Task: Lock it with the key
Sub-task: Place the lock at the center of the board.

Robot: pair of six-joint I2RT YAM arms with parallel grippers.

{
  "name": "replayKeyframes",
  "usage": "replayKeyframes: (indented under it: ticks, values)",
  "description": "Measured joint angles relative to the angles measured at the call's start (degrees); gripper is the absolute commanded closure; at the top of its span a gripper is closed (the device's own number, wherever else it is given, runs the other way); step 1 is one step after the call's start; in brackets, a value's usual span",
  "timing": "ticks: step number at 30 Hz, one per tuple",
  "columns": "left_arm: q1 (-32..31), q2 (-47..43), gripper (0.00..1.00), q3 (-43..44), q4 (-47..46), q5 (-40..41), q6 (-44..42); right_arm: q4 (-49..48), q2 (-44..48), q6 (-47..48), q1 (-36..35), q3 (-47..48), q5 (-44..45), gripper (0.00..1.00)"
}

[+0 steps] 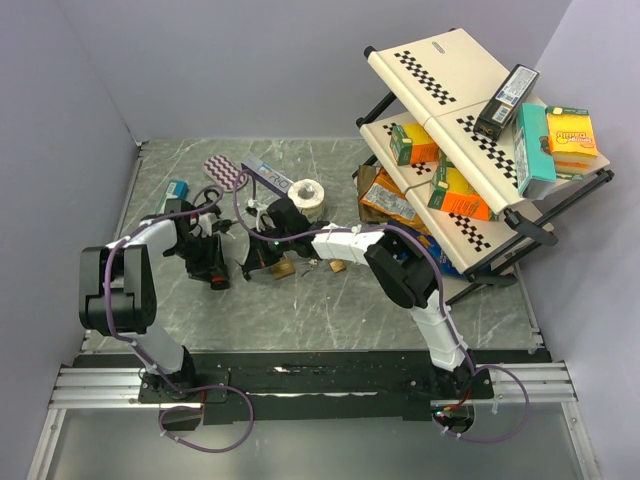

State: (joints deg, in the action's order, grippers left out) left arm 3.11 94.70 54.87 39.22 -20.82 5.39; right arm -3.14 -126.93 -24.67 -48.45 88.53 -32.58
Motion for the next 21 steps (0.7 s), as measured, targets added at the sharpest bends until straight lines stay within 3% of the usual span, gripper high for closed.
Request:
replayKeyframes:
  ticks: [7, 11, 12, 13, 14, 16, 17, 21]
  values:
    - [0.0, 1.1, 0.99, 1.8, -0.2, 2.7, 0.8, 0.2, -0.3, -0.8, 0.0, 0.6, 0.2, 0.82]
    - [0.0, 1.7, 0.98, 2.6, -0.2, 4.1, 1.6, 0.2, -0.6, -1.3, 0.0, 0.6, 0.2, 0.7]
    - [0.0, 1.7, 0.93, 2.7, -0.3, 4.5, 1.6, 0.1, -0.6, -1.3, 0.0, 0.6, 0.2, 0.6]
    - [0.0, 1.7, 0.89, 2.8, -0.4, 4.8, 1.6, 0.1, -0.6, -1.5, 0.0, 0.6, 0.2, 0.57]
    - [0.0, 1.7, 0.87, 2.8, -0.5, 5.1, 1.7, 0.1, -0.6, -1.7, 0.0, 0.6, 0.1, 0.55]
    - [0.0, 1.7, 0.72, 3.0, -0.5, 5.7, 1.7, 0.0, -0.6, -1.7, 0.0, 0.6, -0.1, 0.5]
    - [0.0, 1.7, 0.58, 3.0, -0.6, 5.8, 1.7, -0.2, -0.6, -1.8, 0.0, 0.6, -0.1, 0.48]
    - [0.0, 1.5, 0.39, 3.0, -0.6, 5.7, 1.5, -0.4, -0.6, -2.1, 0.0, 0.6, -0.7, 0.43]
